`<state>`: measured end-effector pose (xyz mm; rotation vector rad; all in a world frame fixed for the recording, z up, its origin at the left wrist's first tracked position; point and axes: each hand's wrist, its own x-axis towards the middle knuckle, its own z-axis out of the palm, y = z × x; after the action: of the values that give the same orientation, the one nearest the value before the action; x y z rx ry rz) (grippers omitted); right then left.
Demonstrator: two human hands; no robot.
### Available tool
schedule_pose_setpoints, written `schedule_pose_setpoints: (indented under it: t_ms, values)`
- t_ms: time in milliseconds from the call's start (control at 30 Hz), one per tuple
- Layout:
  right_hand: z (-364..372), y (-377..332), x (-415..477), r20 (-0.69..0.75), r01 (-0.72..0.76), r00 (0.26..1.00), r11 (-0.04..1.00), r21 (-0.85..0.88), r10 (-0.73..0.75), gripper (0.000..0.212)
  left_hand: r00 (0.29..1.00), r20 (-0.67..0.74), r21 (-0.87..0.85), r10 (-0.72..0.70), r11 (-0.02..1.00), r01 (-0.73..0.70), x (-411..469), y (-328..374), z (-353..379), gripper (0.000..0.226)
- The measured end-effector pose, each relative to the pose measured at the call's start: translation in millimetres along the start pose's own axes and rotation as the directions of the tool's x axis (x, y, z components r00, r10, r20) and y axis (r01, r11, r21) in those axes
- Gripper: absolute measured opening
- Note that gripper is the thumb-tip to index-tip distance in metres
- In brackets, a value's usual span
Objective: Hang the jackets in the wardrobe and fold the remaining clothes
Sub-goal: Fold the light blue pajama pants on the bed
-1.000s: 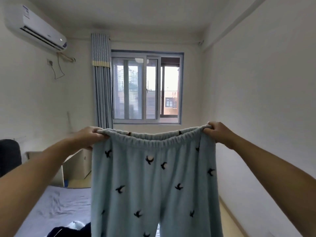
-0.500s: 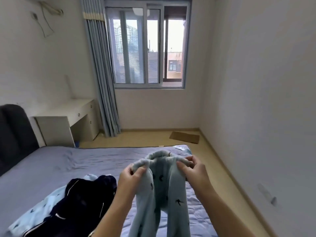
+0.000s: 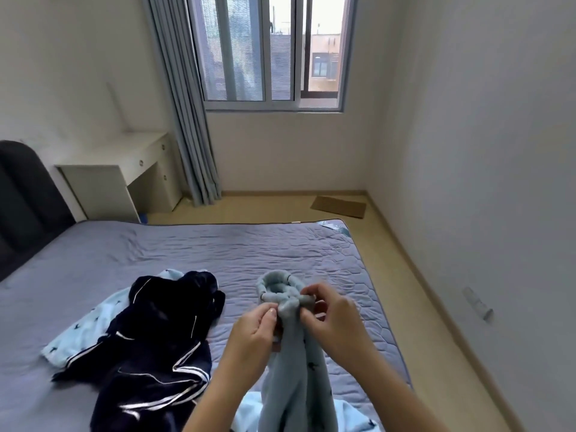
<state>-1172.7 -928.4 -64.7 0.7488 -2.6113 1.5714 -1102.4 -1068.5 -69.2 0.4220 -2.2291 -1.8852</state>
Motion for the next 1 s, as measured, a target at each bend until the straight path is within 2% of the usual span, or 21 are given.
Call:
schedule_pose_setpoints:
  t_ms: [100, 167, 300, 367, 467, 567, 667, 733, 800, 933, 1000]
  values:
    - [-5, 1, -4, 0.096, 0.024, 0.995, 0.999, 0.039, -0.028, 0.034, 0.999, -0.004, -0.005, 0.050, 0.999, -0.050, -5, 0, -1, 0.033]
    - [-8, 1, -5, 0.164, 0.043, 0.986, 0.999, 0.001, -0.042, 0.048, 0.997, -0.017, 0.001, 0.079, 0.997, -0.079, -5, 1, -2, 0.036]
    - [-13, 2, -1, 0.223, 0.100, 0.971, 0.994, -0.035, -0.090, 0.039, 0.984, 0.075, 0.158, 0.159, 0.973, -0.169, -2, 4, -4, 0.024]
    - [-21, 5, 1, 0.246, 0.109, 0.964, 0.993, -0.032, -0.098, 0.043, 0.966, 0.076, 0.272, 0.246, 0.927, -0.257, 4, 2, -13, 0.018]
    - [-36, 7, 1, 0.269, 0.111, 0.958, 0.993, -0.046, -0.095, 0.044, 0.905, 0.091, 0.463, 0.415, 0.787, -0.407, 13, -5, -43, 0.010]
    - [-46, 6, 0, 0.258, 0.134, 0.958, 0.991, -0.031, -0.122, 0.045, 0.869, 0.144, 0.504, 0.473, 0.720, -0.476, 16, -11, -64, 0.011]
    - [-49, 5, 0, 0.253, 0.154, 0.957, 0.988, -0.015, -0.145, 0.047, 0.833, 0.280, 0.523, 0.477, 0.651, -0.549, 22, -9, -67, 0.010]
    - [-50, 3, -1, 0.260, 0.165, 0.953, 0.986, -0.007, -0.158, 0.046, 0.822, 0.383, 0.565, 0.422, 0.597, -0.570, 28, -8, -65, 0.012]
    - [-50, 2, -1, 0.249, 0.175, 0.954, 0.985, -0.002, -0.169, 0.047, 0.822, 0.454, 0.621, 0.343, 0.540, -0.568, 33, -4, -62, 0.025]
    - [-50, 1, -2, 0.224, 0.188, 0.957, 0.982, 0.000, -0.183, 0.046, 0.869, 0.406, 0.780, 0.281, 0.390, -0.490, 39, -2, -44, 0.070]
    - [-52, 2, -2, 0.219, 0.192, 0.957, 0.981, 0.004, -0.188, 0.043, 0.896, 0.377, 0.842, 0.235, 0.315, -0.437, 43, -1, -37, 0.075]
